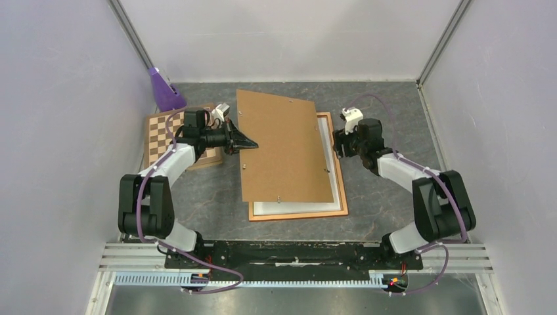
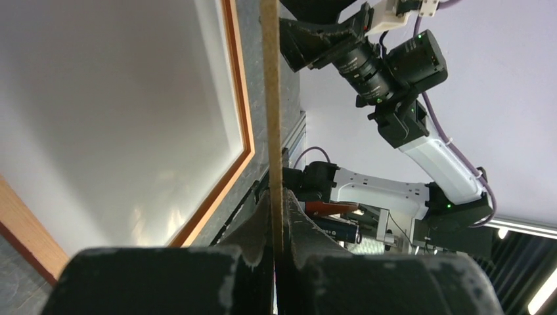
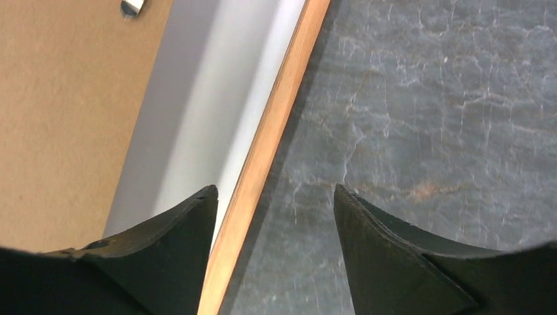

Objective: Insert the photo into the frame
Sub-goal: Adjust the photo frame item on the photo frame.

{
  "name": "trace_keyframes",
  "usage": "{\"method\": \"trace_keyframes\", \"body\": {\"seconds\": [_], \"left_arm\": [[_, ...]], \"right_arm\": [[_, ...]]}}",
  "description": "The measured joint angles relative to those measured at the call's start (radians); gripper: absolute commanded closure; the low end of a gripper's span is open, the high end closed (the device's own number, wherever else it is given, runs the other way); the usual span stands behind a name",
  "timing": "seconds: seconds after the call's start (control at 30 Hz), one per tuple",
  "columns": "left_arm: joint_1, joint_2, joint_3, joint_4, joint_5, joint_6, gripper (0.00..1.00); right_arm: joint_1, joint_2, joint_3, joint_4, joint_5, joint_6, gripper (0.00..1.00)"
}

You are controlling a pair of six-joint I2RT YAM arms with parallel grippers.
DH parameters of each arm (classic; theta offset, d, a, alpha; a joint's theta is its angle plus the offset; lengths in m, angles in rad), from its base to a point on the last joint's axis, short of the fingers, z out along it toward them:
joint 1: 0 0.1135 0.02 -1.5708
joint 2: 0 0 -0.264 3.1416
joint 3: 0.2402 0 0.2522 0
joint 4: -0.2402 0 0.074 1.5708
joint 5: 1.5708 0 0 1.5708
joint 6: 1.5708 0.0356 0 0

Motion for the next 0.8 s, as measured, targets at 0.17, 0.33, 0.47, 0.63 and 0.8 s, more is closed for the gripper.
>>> {"method": "trace_keyframes", "body": {"seconds": [0.17, 0.33, 0.47, 0.63, 0.8], "left_arm": [[0.022, 0.0, 0.0, -0.015, -0.002, 0.021, 0.98], [0.035, 0.0, 0.0, -0.015, -0.002, 0.024, 0.98], [0.035, 0.0, 0.0, -0.015, -0.002, 0.031, 0.98], [0.035, 0.0, 0.0, -0.015, 0.0, 0.035, 0.98], [0.035, 0.0, 0.0, -0.015, 0.0, 0.035, 0.98]], "right_arm": [[0.006, 0.11, 0.078, 0.042, 0.015, 0.02, 0.37], [0.006, 0.21, 0.146, 0.062, 0.013, 0.049, 0.4], [0.008, 0.266, 0.178, 0.066, 0.016, 0.069, 0.43], [0.008, 0.332, 0.227, 0.065, 0.029, 0.089, 0.47], [0.008, 0.372, 0.268, 0.061, 0.049, 0.097, 0.5]]}}
